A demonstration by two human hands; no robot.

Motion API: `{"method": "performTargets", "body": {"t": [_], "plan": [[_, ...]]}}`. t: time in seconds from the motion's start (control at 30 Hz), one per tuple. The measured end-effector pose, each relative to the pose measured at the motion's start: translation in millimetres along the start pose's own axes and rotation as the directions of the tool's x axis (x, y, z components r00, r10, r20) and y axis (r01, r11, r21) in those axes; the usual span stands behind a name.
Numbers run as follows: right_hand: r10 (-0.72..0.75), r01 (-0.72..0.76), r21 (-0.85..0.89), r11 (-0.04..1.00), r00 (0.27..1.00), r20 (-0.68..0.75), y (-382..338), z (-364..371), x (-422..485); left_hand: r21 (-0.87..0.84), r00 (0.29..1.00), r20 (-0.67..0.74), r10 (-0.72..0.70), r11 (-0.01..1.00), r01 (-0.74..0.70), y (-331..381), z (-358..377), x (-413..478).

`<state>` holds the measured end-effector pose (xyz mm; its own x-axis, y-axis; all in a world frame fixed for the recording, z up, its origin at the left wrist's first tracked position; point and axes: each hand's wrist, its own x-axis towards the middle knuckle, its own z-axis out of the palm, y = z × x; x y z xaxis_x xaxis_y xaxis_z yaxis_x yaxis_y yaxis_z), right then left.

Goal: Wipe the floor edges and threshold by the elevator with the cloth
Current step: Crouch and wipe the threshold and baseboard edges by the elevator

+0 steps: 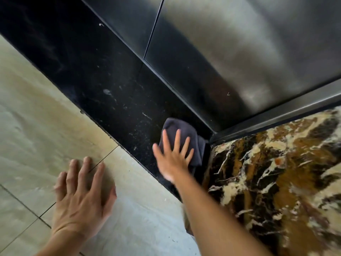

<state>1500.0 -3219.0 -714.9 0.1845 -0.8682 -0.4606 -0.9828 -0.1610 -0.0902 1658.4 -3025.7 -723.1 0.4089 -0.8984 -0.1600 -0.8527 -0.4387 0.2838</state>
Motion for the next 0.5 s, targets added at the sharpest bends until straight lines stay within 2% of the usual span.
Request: {"method": "performTargets", "body": {"t": [0.07, 0.13, 0.2, 0.27, 0.33, 0.43, 0.5], "plan": [[-0.088, 0.082, -0.108, 0.991, 0.995, -0.055, -3, 33, -62, -0.010, 1.000, -0.011, 0.008, 1.000, -0.008, -2, -1, -2], [-0.077, 0.075, -0.117, 0.990, 0.997, -0.011, -8, 60, -118, -0.035, 0.998, -0.059, 0.008, 0.999, -0.010, -6, 2, -2], [-0.046, 0.037, -0.142, 0.989, 0.997, -0.057, -6, 77, -138, -0.075, 0.989, -0.147, -0.012, 0.997, 0.001, 0, 6, -3], [-0.036, 0.034, -0.036, 0.999, 0.996, -0.082, -8, 65, -120, -0.100, 0.978, -0.205, -0.032, 0.995, 0.012, 8, 9, -2], [-0.017, 0.017, -0.001, 1.000, 0.988, -0.155, -9, 42, -69, -0.098, 0.981, -0.193, -0.015, 0.995, -0.004, 10, 12, -1], [0.094, -0.108, 0.179, 0.978, 0.992, 0.082, -7, -13, 26, -0.066, 0.972, -0.234, 0.002, 0.998, -0.019, 5, 12, 1], [0.137, -0.163, 0.190, 0.968, 0.980, 0.145, -12, -46, 70, -0.031, 0.976, -0.216, -0.003, 1.000, -0.004, 6, 12, 2]]}}
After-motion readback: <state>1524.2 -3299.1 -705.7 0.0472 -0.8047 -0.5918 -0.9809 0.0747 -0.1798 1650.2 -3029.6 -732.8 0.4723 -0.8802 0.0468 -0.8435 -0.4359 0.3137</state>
